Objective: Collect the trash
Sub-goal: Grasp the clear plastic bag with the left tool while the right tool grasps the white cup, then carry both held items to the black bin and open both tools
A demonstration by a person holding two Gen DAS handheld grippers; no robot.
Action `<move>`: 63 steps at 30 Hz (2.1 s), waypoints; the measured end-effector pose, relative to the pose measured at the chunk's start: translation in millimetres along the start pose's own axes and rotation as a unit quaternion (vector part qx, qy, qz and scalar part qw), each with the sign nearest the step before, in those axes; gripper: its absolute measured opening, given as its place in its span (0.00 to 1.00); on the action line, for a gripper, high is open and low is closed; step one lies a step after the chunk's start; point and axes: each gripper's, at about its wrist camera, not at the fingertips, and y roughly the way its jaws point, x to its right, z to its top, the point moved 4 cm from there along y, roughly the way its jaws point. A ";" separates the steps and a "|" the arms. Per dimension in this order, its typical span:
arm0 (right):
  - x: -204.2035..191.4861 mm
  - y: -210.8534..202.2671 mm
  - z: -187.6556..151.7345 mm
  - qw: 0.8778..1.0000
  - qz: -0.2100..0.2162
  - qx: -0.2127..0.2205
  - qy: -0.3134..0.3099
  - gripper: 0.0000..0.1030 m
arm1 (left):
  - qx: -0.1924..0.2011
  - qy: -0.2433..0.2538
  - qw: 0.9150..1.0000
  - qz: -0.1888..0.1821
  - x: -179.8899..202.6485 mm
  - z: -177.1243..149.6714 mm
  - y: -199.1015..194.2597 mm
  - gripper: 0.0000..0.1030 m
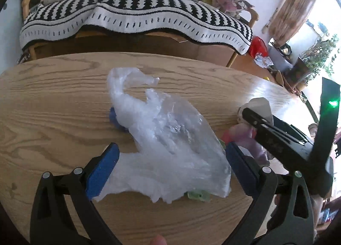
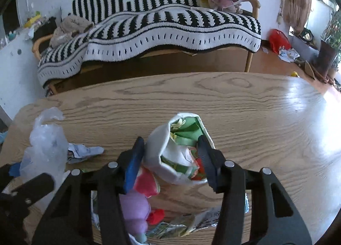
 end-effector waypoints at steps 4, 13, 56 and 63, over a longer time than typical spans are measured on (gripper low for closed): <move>9.7 -7.9 -5.0 1.000 0.017 0.013 0.017 0.48 | -0.003 0.003 1.000 0.006 -3.4 -0.5 3.0 0.22; 20.9 -38.7 -2.6 0.997 0.035 0.053 0.045 0.48 | 0.046 0.022 0.999 -0.012 -6.3 4.7 -30.1 0.03; -17.1 -109.3 7.7 0.993 0.051 0.108 0.013 0.48 | 0.104 0.000 0.994 -0.036 -32.1 11.1 -95.8 0.03; 49.1 -217.5 -67.7 0.989 0.023 0.136 0.046 0.48 | 0.092 0.068 0.986 -0.122 56.9 -37.8 -138.0 0.03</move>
